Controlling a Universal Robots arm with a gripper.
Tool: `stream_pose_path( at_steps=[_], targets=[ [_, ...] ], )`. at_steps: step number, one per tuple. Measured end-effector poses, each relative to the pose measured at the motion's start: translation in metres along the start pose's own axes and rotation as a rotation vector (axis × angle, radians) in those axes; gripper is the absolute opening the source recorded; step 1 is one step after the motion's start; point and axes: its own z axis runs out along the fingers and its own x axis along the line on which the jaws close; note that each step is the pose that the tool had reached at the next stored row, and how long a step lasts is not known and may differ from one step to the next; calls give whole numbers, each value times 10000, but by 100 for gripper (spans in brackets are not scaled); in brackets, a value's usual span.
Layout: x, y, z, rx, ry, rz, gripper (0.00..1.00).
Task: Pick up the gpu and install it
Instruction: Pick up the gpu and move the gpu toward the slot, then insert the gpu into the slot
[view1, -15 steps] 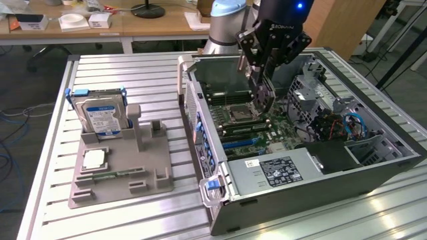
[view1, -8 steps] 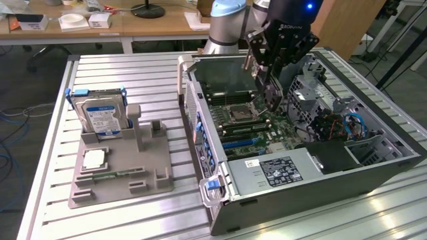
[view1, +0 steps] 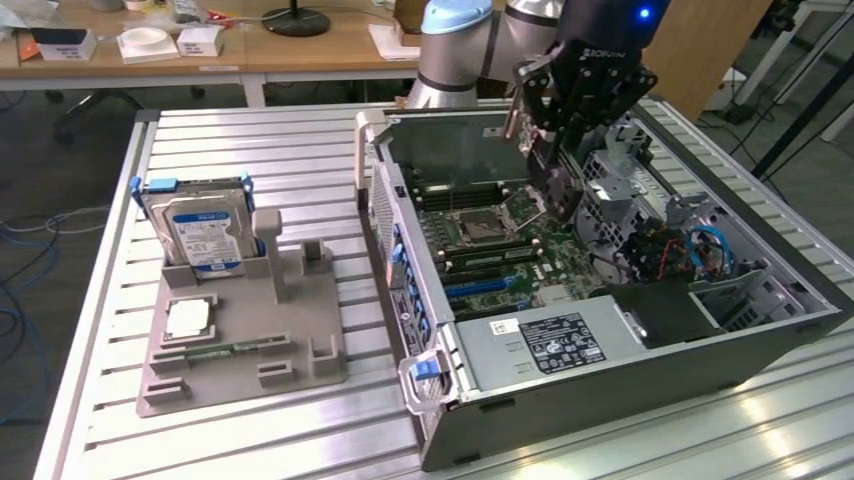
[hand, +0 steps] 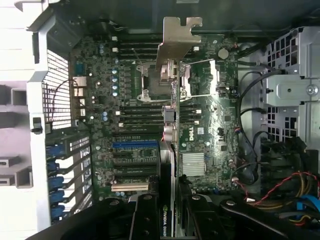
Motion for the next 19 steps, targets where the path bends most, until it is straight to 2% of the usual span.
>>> stream_pose_path(
  at_steps=[5, 19],
  targets=[
    [-119, 7, 2, 0, 1, -21, 26],
    [-121, 7, 3, -1, 0, -23, 26]
  ],
)
